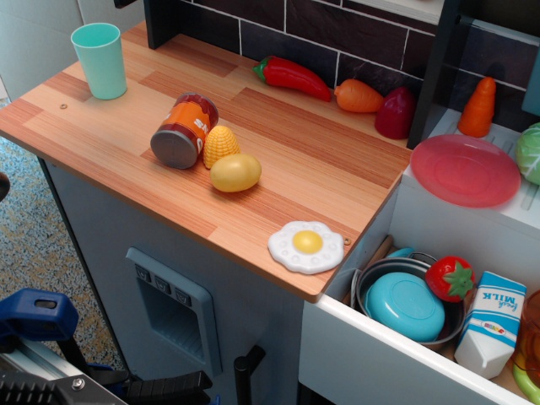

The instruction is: Put potato on plate

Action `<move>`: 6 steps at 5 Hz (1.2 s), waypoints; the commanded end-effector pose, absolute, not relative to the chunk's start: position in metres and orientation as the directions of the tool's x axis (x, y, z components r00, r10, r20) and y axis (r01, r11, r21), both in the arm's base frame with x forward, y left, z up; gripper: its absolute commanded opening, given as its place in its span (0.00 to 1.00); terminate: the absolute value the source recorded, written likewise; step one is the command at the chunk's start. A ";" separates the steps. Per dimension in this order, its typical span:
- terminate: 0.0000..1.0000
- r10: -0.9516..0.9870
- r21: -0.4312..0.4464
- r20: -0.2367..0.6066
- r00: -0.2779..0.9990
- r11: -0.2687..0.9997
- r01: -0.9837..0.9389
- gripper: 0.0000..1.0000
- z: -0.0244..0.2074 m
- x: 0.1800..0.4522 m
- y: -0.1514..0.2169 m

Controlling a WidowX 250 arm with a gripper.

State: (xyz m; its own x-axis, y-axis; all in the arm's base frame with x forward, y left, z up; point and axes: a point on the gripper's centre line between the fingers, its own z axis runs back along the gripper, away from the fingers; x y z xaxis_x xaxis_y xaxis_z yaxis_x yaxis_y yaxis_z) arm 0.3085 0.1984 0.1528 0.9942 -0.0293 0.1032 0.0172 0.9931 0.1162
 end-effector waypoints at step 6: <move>0.00 -0.033 0.066 0.162 0.986 0.998 0.023 1.00 0.084 0.297 0.073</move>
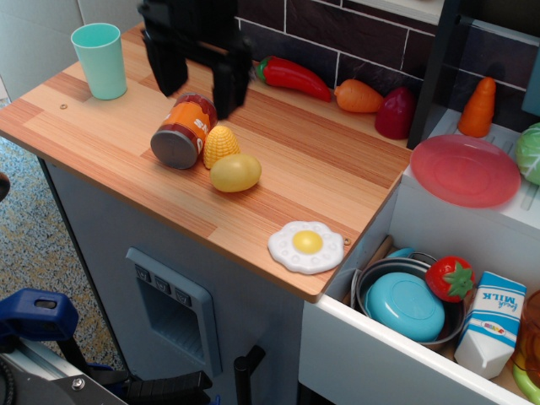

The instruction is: Put potato on plate

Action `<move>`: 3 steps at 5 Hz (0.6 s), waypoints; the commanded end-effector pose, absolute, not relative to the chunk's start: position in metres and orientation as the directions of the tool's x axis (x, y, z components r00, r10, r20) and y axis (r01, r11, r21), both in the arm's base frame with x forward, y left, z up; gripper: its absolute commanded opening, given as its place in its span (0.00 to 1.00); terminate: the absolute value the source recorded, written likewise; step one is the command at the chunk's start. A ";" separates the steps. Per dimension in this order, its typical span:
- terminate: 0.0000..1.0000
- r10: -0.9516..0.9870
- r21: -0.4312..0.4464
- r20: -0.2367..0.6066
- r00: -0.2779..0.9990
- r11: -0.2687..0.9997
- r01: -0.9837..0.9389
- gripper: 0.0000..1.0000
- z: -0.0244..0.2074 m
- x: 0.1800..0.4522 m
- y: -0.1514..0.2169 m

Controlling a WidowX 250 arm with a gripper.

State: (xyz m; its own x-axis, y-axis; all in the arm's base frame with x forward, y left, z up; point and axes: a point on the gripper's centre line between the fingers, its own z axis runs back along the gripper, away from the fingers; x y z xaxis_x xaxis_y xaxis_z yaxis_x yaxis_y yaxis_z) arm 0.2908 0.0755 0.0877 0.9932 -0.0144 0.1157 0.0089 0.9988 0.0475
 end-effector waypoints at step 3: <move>0.00 -0.052 0.001 0.237 0.970 0.999 0.053 1.00 0.039 0.309 0.065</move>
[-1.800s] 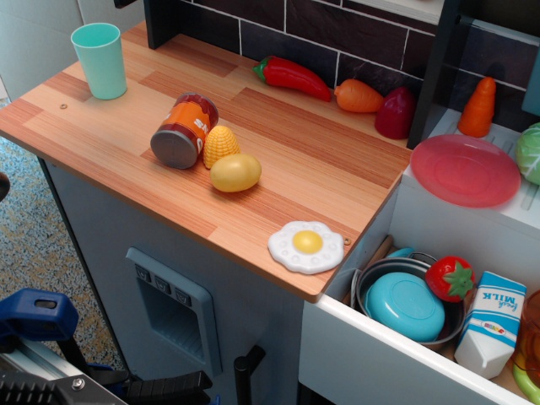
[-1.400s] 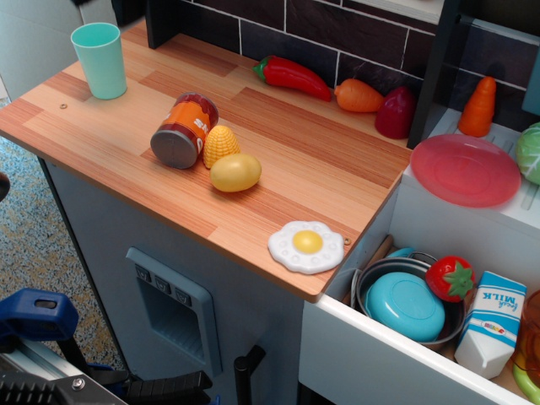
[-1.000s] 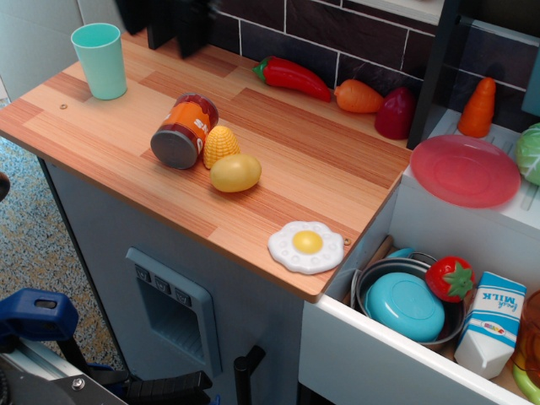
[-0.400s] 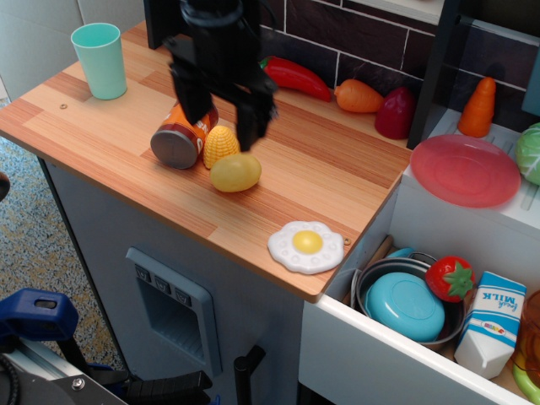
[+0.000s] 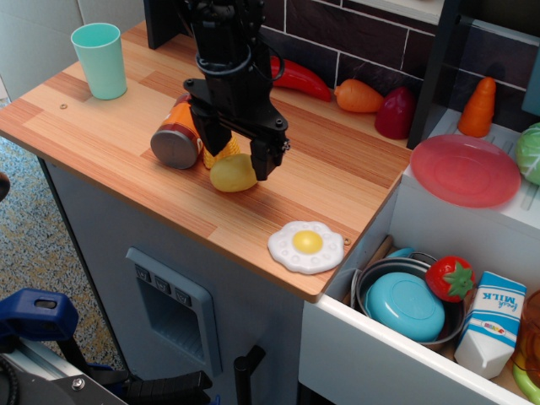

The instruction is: Put potato on plate

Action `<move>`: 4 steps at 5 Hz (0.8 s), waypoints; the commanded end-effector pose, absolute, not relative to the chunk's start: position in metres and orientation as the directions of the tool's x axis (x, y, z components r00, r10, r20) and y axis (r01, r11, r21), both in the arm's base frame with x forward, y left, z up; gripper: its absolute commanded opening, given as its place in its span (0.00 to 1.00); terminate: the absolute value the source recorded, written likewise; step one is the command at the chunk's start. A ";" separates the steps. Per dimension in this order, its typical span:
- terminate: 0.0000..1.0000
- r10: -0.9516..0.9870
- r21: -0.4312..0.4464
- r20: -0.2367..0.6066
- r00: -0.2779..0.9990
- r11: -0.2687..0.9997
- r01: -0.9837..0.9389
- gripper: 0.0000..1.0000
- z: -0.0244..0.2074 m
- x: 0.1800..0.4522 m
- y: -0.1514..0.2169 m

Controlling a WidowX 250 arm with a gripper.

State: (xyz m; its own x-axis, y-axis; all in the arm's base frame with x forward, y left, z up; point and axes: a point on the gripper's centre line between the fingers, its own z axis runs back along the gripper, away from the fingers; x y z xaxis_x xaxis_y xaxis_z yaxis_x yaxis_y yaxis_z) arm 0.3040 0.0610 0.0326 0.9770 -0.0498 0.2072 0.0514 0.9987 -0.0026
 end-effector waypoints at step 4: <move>0.00 -0.003 -0.069 0.261 0.965 0.997 0.022 1.00 0.007 0.306 0.070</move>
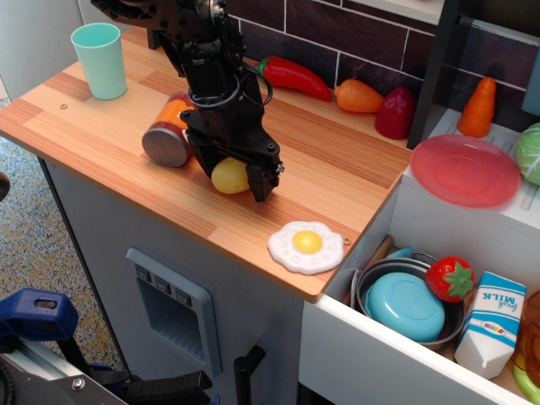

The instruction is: Put potato on plate

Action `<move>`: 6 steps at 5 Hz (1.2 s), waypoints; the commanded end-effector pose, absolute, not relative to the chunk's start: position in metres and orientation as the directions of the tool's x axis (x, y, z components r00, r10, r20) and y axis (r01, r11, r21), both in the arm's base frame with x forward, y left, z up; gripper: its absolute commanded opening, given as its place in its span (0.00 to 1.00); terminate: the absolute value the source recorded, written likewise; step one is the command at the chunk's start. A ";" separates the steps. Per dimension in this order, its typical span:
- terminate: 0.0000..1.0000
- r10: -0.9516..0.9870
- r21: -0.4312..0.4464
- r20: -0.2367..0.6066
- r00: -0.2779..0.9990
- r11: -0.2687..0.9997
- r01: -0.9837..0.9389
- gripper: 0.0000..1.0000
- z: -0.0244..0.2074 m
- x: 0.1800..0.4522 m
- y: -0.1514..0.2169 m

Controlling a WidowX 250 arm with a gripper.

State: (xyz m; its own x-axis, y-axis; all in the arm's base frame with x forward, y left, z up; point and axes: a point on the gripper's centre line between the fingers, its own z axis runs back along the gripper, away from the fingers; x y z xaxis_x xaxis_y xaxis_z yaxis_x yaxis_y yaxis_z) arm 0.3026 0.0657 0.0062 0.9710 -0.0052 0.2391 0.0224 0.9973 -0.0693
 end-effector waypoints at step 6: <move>0.00 -0.050 0.134 0.470 0.881 0.991 -0.016 0.00 0.076 0.411 -0.071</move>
State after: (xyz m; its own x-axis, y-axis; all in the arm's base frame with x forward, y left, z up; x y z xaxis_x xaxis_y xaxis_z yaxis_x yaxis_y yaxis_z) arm 0.3970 -0.0738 0.0552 0.8934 -0.0428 0.4473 -0.0348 0.9859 0.1637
